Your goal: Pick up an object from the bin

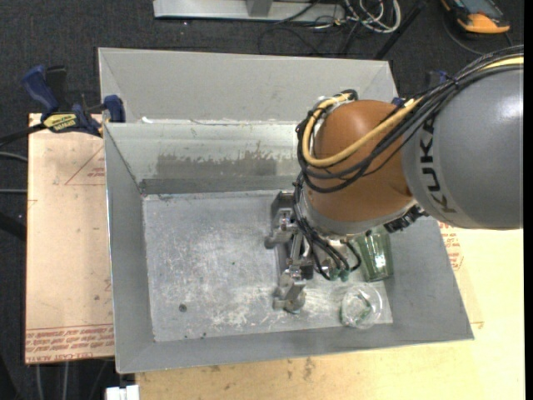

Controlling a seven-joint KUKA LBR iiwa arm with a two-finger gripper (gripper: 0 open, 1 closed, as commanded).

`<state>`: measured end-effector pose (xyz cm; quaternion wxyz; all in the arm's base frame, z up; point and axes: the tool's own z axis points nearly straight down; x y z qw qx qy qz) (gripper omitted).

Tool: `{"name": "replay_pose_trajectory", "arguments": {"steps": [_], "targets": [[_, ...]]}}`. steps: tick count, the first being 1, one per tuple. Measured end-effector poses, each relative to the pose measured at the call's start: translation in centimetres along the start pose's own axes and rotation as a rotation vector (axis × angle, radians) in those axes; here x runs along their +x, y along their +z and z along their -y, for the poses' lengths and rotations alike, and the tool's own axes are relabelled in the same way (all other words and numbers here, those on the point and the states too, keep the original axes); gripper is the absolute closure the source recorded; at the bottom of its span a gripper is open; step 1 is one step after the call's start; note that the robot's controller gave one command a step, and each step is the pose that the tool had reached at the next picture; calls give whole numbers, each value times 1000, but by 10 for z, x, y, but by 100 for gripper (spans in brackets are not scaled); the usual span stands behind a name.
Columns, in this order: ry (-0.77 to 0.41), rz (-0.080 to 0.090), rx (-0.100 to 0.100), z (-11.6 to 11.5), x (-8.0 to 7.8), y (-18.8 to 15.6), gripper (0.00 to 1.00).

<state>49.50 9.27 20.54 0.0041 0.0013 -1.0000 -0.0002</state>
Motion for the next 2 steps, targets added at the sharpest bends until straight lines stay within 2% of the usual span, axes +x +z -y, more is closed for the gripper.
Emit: {"name": "replay_pose_trajectory", "arguments": {"steps": [1,2], "targets": [[3,8,-1,1,-2,-4,0],[-107,12,0,37,-10,55,0]]}}
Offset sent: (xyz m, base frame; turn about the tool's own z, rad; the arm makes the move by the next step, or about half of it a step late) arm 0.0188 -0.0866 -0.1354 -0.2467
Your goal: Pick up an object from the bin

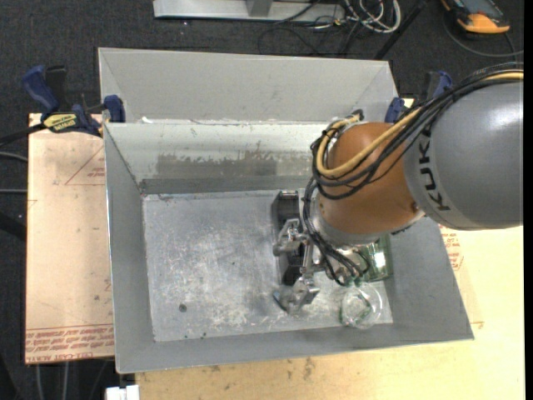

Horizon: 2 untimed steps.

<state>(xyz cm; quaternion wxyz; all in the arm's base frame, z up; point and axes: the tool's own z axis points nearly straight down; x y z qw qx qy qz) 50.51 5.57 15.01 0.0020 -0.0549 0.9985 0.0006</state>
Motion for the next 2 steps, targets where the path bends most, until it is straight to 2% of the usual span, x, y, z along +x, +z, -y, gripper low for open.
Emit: {"name": "replay_pose_trajectory", "arguments": {"steps": [1,2], "targets": [[-330,-4,-1,21,-12,16,0],[-478,0,-1,59,-21,14,0]]}}
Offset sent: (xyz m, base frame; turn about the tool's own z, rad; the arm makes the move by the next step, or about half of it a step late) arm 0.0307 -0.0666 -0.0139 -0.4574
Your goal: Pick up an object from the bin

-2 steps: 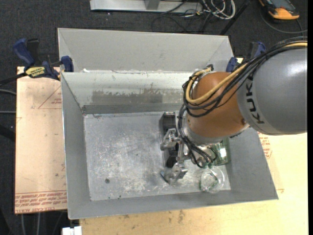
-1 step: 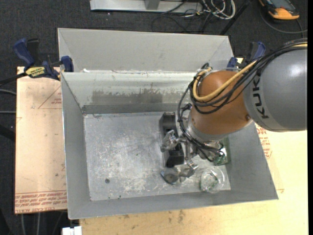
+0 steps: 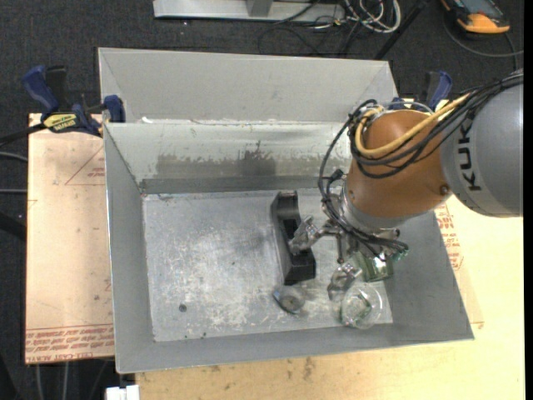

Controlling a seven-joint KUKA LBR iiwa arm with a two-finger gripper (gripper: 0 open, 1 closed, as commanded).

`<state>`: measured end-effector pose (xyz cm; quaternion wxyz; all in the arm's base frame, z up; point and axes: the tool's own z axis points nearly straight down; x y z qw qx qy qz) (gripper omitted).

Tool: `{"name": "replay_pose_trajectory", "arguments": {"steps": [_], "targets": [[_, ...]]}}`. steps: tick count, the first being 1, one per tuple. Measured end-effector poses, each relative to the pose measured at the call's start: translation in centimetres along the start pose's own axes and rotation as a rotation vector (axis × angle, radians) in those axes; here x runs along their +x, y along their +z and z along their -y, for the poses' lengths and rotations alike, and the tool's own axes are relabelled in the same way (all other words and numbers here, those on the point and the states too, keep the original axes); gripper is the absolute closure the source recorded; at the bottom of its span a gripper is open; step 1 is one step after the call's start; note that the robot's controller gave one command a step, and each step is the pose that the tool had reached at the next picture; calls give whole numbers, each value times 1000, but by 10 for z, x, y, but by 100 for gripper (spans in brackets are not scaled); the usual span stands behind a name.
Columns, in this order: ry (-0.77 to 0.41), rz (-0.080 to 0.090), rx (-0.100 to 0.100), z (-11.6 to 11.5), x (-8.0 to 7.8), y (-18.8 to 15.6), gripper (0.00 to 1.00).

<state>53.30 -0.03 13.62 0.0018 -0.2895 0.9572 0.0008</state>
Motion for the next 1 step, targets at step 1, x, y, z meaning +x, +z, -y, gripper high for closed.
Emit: {"name": "replay_pose_trajectory", "arguments": {"steps": [1], "targets": [[-168,7,10,13,-6,40,0]]}}
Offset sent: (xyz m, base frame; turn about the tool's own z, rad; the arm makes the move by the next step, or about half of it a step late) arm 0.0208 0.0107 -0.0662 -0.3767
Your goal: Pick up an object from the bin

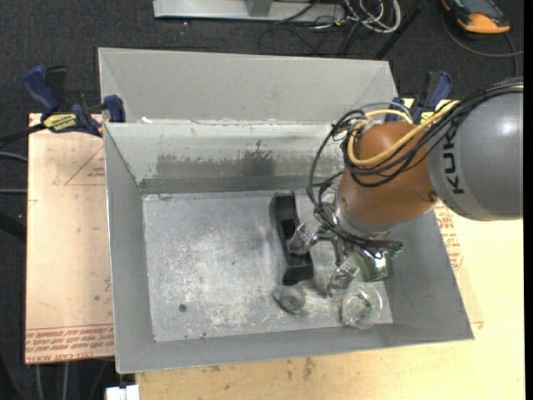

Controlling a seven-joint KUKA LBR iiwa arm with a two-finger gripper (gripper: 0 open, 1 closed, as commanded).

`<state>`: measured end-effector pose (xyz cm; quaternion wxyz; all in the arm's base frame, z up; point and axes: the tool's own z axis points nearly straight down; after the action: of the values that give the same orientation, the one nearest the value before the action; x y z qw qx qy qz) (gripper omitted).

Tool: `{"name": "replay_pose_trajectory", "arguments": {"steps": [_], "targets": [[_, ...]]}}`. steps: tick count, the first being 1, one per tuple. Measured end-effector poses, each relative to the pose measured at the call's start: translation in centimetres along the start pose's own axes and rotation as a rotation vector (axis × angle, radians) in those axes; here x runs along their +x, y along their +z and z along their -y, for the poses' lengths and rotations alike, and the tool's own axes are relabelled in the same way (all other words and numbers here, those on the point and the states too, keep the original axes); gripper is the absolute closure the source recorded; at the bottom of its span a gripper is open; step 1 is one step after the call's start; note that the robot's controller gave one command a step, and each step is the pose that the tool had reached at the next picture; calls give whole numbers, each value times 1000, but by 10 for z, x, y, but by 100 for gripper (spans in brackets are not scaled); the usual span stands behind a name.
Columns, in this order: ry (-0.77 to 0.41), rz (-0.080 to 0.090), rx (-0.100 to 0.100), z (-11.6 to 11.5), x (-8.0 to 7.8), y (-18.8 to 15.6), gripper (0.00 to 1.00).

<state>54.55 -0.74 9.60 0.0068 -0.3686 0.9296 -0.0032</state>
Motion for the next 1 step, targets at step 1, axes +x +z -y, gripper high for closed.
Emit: {"name": "replay_pose_trajectory", "arguments": {"steps": [1], "targets": [[-201,12,21,6,-27,4,100]]}}
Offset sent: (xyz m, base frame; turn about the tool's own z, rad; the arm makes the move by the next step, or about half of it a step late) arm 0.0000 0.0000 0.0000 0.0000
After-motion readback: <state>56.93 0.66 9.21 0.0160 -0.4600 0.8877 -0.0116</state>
